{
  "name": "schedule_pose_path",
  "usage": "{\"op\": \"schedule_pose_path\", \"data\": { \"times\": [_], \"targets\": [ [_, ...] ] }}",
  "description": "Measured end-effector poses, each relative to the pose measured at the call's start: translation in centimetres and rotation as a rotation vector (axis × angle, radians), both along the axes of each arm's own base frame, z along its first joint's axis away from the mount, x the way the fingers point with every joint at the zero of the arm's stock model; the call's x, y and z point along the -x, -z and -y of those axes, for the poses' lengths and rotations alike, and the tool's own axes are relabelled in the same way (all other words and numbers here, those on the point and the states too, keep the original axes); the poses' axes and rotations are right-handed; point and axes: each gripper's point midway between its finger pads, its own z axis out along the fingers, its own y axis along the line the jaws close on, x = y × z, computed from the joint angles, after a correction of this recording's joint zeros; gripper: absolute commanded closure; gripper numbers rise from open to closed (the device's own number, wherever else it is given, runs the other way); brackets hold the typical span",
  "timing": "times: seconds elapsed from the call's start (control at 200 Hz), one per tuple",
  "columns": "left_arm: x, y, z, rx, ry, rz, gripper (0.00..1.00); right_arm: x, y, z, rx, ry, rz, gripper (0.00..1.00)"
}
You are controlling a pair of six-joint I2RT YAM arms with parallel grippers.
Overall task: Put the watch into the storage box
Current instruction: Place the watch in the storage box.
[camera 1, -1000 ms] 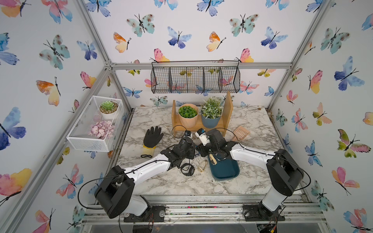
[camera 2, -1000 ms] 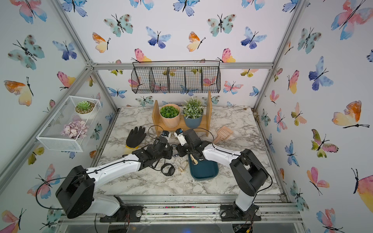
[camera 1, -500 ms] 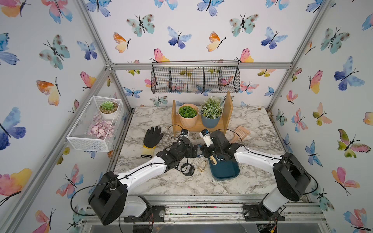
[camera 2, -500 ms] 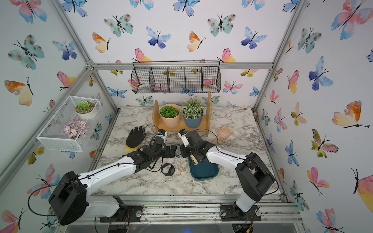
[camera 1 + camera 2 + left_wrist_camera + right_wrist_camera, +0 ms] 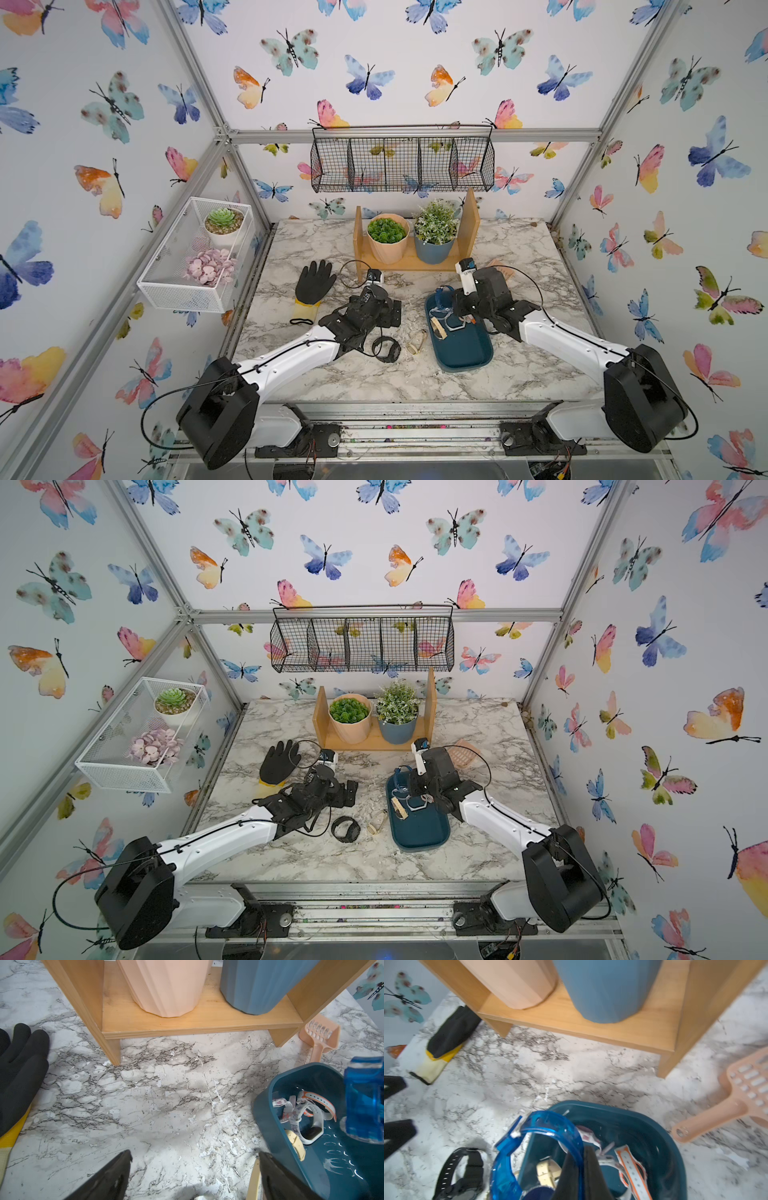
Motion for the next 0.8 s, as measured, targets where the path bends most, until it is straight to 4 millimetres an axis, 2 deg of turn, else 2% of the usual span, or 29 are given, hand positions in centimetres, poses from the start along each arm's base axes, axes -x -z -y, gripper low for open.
{"op": "schedule_pose_path", "data": {
  "times": [0.075,0.275,0.45,0.601,0.801],
  "targets": [
    [0.0,0.1,-0.2,-0.007,0.001,0.001,0.01,0.3,1.4,0.6,0.022,0.011,-0.039,0.98],
    [0.3,0.8,-0.4,-0.021,0.006,-0.009,0.03,0.5,3.6,0.6,0.050,0.010,-0.098,0.97],
    [2.0,3.7,-1.9,-0.067,0.007,-0.066,0.03,0.6,5.2,0.7,0.072,0.009,-0.132,0.96],
    [3.4,4.9,-3.0,-0.073,0.001,-0.102,0.03,0.7,6.1,0.7,0.085,0.009,-0.154,0.92],
    [4.2,5.9,-2.8,-0.050,0.010,-0.146,0.03,0.7,7.0,0.8,0.097,0.009,-0.173,0.82]
  ]
}}
